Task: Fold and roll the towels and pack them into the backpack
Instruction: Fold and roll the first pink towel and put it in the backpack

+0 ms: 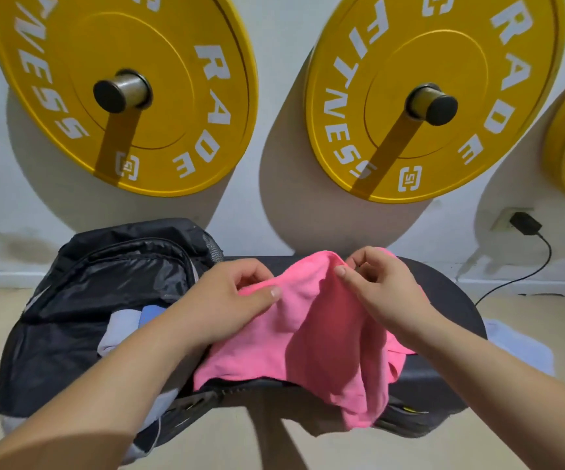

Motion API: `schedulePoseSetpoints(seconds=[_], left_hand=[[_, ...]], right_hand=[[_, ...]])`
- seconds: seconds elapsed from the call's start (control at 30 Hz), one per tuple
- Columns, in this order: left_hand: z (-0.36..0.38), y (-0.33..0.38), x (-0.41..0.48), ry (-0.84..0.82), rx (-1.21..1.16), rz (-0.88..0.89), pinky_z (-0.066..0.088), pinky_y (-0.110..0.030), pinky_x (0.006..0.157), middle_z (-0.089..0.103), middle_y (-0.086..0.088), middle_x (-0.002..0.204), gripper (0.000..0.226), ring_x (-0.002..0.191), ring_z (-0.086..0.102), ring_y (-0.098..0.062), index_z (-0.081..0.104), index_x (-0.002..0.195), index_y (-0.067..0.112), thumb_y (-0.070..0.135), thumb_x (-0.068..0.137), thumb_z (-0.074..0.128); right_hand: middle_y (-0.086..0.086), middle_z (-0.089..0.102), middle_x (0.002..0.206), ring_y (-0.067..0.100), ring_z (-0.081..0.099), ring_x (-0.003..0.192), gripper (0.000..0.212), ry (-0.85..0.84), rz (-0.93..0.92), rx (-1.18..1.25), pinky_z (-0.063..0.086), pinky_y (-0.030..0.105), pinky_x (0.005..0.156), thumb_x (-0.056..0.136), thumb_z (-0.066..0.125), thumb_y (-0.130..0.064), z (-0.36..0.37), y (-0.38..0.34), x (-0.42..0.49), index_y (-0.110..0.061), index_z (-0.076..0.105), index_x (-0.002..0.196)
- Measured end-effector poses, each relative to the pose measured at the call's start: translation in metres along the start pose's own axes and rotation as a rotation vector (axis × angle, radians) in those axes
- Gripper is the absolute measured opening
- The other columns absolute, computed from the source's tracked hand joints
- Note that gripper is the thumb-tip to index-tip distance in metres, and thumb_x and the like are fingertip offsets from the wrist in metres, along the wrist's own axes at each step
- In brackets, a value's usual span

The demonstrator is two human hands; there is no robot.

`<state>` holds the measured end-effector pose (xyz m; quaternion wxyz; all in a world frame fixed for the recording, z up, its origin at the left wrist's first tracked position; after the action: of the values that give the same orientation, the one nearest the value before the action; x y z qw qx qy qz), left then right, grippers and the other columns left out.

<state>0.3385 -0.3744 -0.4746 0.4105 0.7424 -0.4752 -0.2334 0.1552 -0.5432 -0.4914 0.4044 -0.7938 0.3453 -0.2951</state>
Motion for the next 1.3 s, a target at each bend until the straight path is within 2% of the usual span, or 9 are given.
schedulePoseSetpoints(seconds=[0.2, 0.37, 0.47, 0.57, 0.67, 0.9, 1.07, 1.17, 1.3], left_hand=[[0.03, 0.012, 0.004, -0.052, 0.058, 0.122, 0.047, -0.015, 0.092, 0.075, 0.017, 0.105, 0.025, 0.103, 0.065, 0.004, 0.076, 0.11, 0.032, 0.016, 0.098, 0.061], [0.034, 0.01, 0.01, 0.094, -0.061, 0.12, 0.053, -0.022, 0.091, 0.074, 0.008, 0.099, 0.042, 0.097, 0.069, -0.005, 0.071, 0.121, 0.034, 0.008, 0.087, 0.072], [0.037, 0.01, 0.01, -0.014, -0.123, 0.094, 0.054, -0.029, 0.098, 0.075, 0.001, 0.103, 0.058, 0.102, 0.07, -0.013, 0.062, 0.136, 0.035, 0.015, 0.084, 0.078], [0.037, 0.011, 0.01, 0.012, 0.071, 0.18, 0.051, -0.027, 0.086, 0.07, 0.008, 0.097, 0.03, 0.097, 0.066, -0.007, 0.076, 0.11, 0.037, 0.02, 0.085, 0.079], [0.033, 0.011, 0.011, 0.141, 0.094, 0.193, 0.047, -0.019, 0.072, 0.062, 0.008, 0.087, 0.011, 0.086, 0.063, -0.008, 0.079, 0.09, 0.032, 0.027, 0.082, 0.083], [0.004, -0.016, 0.02, 0.408, 0.144, 0.067, 0.037, -0.001, 0.075, 0.057, 0.008, 0.097, 0.013, 0.091, 0.056, 0.005, 0.081, 0.094, 0.025, 0.024, 0.081, 0.084], [0.001, -0.024, 0.015, 0.262, 0.32, 0.064, 0.041, -0.027, 0.102, 0.054, 0.012, 0.134, 0.009, 0.124, 0.049, -0.006, 0.08, 0.089, 0.034, 0.031, 0.081, 0.082], [0.012, -0.01, 0.013, 0.143, 0.209, 0.19, 0.043, -0.019, 0.096, 0.062, 0.017, 0.121, 0.015, 0.113, 0.059, 0.0, 0.081, 0.091, 0.032, 0.021, 0.081, 0.082], [0.029, 0.013, 0.009, 0.134, 0.124, 0.309, 0.043, -0.007, 0.087, 0.063, 0.018, 0.11, 0.038, 0.103, 0.062, 0.0, 0.074, 0.11, 0.028, 0.018, 0.076, 0.087]], right_hand=[[0.01, 0.064, 0.066, 0.007, 0.048, 0.057, 0.013, -0.152, -0.053, 0.054, 0.04, 0.023, 0.054, 0.095, 0.068, -0.021, 0.019, -0.009, -0.006, -0.017, 0.069, 0.082], [0.003, 0.06, 0.068, 0.01, 0.047, 0.06, 0.015, -0.21, 0.015, 0.206, 0.04, 0.027, 0.056, 0.098, 0.065, -0.017, 0.022, -0.007, -0.005, -0.011, 0.071, 0.085], [0.007, 0.065, 0.072, 0.009, 0.05, 0.065, 0.016, -0.325, 0.005, 0.27, 0.041, 0.022, 0.06, 0.098, 0.065, -0.014, 0.021, -0.014, -0.01, -0.009, 0.073, 0.085], [0.022, 0.071, 0.082, 0.012, 0.056, 0.07, 0.016, -0.361, -0.011, 0.301, 0.045, 0.03, 0.065, 0.097, 0.069, -0.019, 0.018, -0.018, -0.009, -0.008, 0.074, 0.087], [0.014, 0.065, 0.07, 0.015, 0.052, 0.065, 0.023, -0.317, 0.059, 0.347, 0.04, 0.029, 0.057, 0.094, 0.073, -0.029, 0.016, -0.01, -0.005, -0.008, 0.069, 0.085], [-0.003, 0.047, 0.066, 0.011, 0.041, 0.068, 0.035, -0.491, 0.238, 0.164, 0.031, 0.031, 0.071, 0.097, 0.066, -0.033, 0.009, 0.031, -0.005, -0.012, 0.06, 0.07], [-0.004, 0.051, 0.06, 0.008, 0.041, 0.057, 0.029, -0.21, 0.121, 0.142, 0.034, 0.017, 0.054, 0.096, 0.068, -0.02, 0.007, 0.023, 0.001, -0.006, 0.062, 0.072], [0.002, 0.062, 0.063, 0.005, 0.048, 0.058, 0.019, -0.162, -0.031, 0.11, 0.039, 0.015, 0.055, 0.095, 0.069, -0.023, 0.008, 0.0, -0.001, -0.012, 0.073, 0.08], [0.002, 0.077, 0.084, 0.018, 0.069, 0.08, 0.014, -0.352, -0.142, 0.09, 0.053, 0.033, 0.076, 0.098, 0.067, -0.019, 0.016, -0.019, -0.006, -0.017, 0.078, 0.089]])
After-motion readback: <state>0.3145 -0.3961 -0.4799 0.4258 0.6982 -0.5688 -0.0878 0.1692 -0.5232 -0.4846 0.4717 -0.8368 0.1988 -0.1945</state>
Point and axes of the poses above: each hand's wrist, its own x-axis towards the middle knuckle, its own z-axis out of the palm, y = z × x, the point moved 2 cm from there along x, towards the middle knuckle
